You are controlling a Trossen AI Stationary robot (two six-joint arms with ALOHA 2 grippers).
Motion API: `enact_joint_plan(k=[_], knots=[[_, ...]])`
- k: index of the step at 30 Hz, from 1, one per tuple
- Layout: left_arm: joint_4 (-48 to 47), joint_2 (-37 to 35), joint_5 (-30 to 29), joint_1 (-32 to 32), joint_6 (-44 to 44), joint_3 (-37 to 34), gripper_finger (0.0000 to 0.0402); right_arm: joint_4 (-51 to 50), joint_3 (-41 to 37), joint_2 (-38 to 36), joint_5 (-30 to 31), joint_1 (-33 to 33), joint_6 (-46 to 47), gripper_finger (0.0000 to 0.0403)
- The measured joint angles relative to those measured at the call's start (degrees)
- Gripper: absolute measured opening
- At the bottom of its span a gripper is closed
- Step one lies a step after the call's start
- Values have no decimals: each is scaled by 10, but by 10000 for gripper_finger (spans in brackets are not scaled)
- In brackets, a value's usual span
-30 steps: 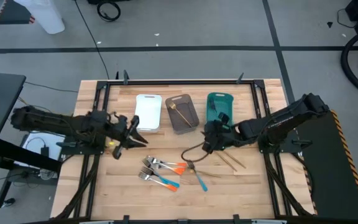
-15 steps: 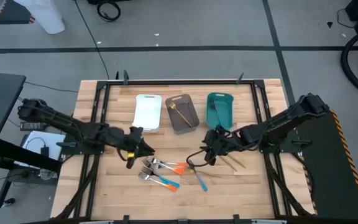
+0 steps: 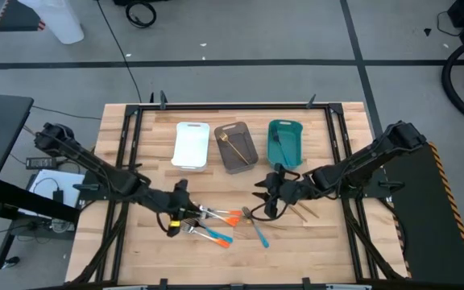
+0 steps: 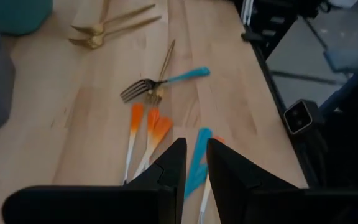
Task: Sort silverware by color (type)
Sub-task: Put the orange fork into the white bin
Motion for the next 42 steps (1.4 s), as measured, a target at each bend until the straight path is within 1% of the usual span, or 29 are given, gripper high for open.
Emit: enact_joint_plan(k=[4,11,14,18,22,26,28,31,36,42], knots=[[-47,47,-2,-11,-1,40,70,-2,0,11,12,0,-11,160],[-190,154,-2,-29,9,160,70,-29,0,16,19,0,-12,160],[-211,193,12,-29,38,193,70,-31,0,14,22,0,-11,160],[-210,236,47,-31,61,224,70,-33,0,14,23,0,-12,160],[-217,264,48,-32,64,243,76,-38,0,14,31,0,-12,160],[-228,288,15,-33,78,253,102,-38,0,14,31,0,-13,160],[-231,302,-9,-31,92,254,118,-38,0,14,31,0,-13,160],[-233,320,-29,-22,118,255,134,-38,0,14,32,0,-17,160],[-233,346,-60,-5,145,255,134,-38,0,14,40,-1,-23,160],[-204,363,-60,18,152,255,125,-36,0,14,44,-2,-23,160]])
